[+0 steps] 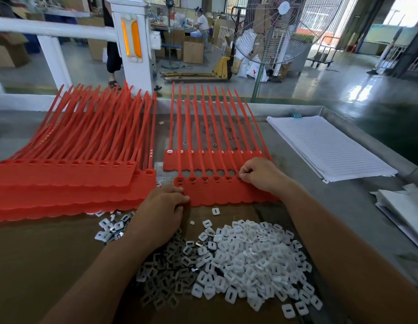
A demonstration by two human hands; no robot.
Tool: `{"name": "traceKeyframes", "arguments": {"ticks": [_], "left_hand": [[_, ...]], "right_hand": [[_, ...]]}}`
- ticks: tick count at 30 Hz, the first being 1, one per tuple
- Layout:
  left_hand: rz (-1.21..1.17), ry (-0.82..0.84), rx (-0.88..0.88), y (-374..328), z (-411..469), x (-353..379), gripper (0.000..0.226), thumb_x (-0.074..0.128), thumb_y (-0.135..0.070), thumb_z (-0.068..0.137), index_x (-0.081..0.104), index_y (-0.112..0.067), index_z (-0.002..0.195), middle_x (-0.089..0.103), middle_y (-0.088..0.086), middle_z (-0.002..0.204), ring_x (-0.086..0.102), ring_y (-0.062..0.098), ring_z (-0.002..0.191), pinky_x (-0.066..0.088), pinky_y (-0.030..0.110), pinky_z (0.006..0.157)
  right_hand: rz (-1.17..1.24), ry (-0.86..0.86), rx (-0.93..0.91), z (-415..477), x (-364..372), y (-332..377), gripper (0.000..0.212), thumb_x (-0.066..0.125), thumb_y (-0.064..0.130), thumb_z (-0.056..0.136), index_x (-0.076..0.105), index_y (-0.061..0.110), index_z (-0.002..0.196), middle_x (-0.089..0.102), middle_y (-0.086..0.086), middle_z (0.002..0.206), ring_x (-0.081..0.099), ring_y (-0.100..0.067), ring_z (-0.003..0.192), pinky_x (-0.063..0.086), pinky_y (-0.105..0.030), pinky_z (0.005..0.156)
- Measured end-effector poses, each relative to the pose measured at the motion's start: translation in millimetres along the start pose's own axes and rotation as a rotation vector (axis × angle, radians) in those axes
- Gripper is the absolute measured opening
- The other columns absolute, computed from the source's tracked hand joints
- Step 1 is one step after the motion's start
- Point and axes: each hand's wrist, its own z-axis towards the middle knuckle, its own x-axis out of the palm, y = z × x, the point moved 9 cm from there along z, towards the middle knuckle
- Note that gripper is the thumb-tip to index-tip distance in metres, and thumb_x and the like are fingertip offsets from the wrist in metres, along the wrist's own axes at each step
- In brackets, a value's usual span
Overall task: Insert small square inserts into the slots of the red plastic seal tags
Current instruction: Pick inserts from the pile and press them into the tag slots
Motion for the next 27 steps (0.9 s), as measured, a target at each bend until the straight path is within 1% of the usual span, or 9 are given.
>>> {"name": "traceKeyframes", "arguments": {"ticks": [1,4,6,8,10,13,15,23,27], "left_hand": [[0.0,-0.002,0.001,0,0,0,0.033,0.049,-0.01,0.09,0.059,-0.018,0.12,0.047,-0.006,0.135,0.035,0.01,0.126,0.018,0.015,0.099],[-0.004,0.002,0.001,0,0,0,0.033,0.048,-0.01,0.09,0.059,-0.018,0.12,0.046,-0.006,0.135,0.035,0.01,0.126,0.02,0.017,0.1],[-0.001,0.002,0.007,-1,1,0,0.033,0.048,-0.011,0.09,0.059,-0.018,0.12,0.046,-0.006,0.135,0.035,0.01,0.126,0.019,0.016,0.1],[0.002,-0.003,0.012,-1,2,-1,0.033,0.048,-0.011,0.09,0.059,-0.018,0.121,0.046,-0.006,0.135,0.035,0.01,0.126,0.017,0.013,0.097],[0.004,-0.004,0.013,-2,2,0,0.033,0.048,-0.011,0.091,0.058,-0.018,0.121,0.046,-0.005,0.136,0.034,0.01,0.126,0.016,0.013,0.097],[0.01,-0.005,0.015,-1,2,-1,0.033,0.048,-0.011,0.09,0.058,-0.018,0.121,0.046,-0.005,0.136,0.034,0.01,0.127,0.017,0.014,0.099],[0.01,-0.007,0.016,-1,2,-1,0.033,0.048,-0.011,0.09,0.059,-0.018,0.12,0.047,-0.005,0.135,0.035,0.01,0.127,0.017,0.014,0.099],[0.011,-0.011,0.018,-2,1,0,0.033,0.048,-0.012,0.09,0.059,-0.019,0.12,0.047,-0.006,0.135,0.035,0.009,0.126,0.014,0.011,0.094],[0.005,-0.019,0.02,-2,1,-1,0.032,0.047,-0.012,0.091,0.059,-0.018,0.12,0.047,-0.006,0.135,0.035,0.009,0.125,0.013,0.009,0.091]], "right_hand": [[0.005,-0.005,0.002,1,0,0,0.017,0.055,0.009,0.086,0.068,0.0,0.081,0.069,-0.012,0.092,0.063,-0.023,0.087,0.044,-0.022,0.062],[0.034,-0.038,0.008,2,-3,0,0.023,0.059,0.009,0.083,0.062,0.02,0.064,0.062,0.008,0.08,0.053,-0.004,0.074,0.039,-0.02,0.06],[0.048,-0.066,0.012,2,-4,2,0.026,0.062,0.008,0.081,0.058,0.026,0.062,0.056,0.012,0.076,0.05,-0.005,0.077,0.037,-0.023,0.07],[0.066,-0.076,0.017,3,-4,2,0.026,0.063,0.008,0.08,0.058,0.026,0.063,0.055,0.012,0.076,0.05,-0.008,0.081,0.037,-0.025,0.073],[0.078,-0.067,0.011,4,-4,2,0.021,0.064,0.008,0.08,0.061,0.024,0.066,0.059,0.008,0.082,0.052,-0.01,0.084,0.037,-0.025,0.074],[0.073,-0.059,-0.014,3,-5,1,0.007,0.065,0.012,0.082,0.07,0.017,0.083,0.062,0.005,0.091,0.053,-0.008,0.087,0.038,-0.024,0.077],[0.1,-0.064,-0.033,2,-6,0,0.009,0.065,0.012,0.083,0.072,0.014,0.088,0.065,0.004,0.093,0.054,-0.007,0.086,0.04,-0.024,0.078],[0.126,-0.066,-0.023,2,-5,-4,0.01,0.062,0.013,0.085,0.072,0.013,0.088,0.066,0.003,0.094,0.056,-0.008,0.085,0.042,-0.024,0.077],[0.085,-0.117,-0.081,-7,-11,7,0.012,0.059,0.017,0.087,0.07,0.013,0.086,0.064,0.008,0.09,0.055,-0.005,0.085,0.039,-0.021,0.071]]}}
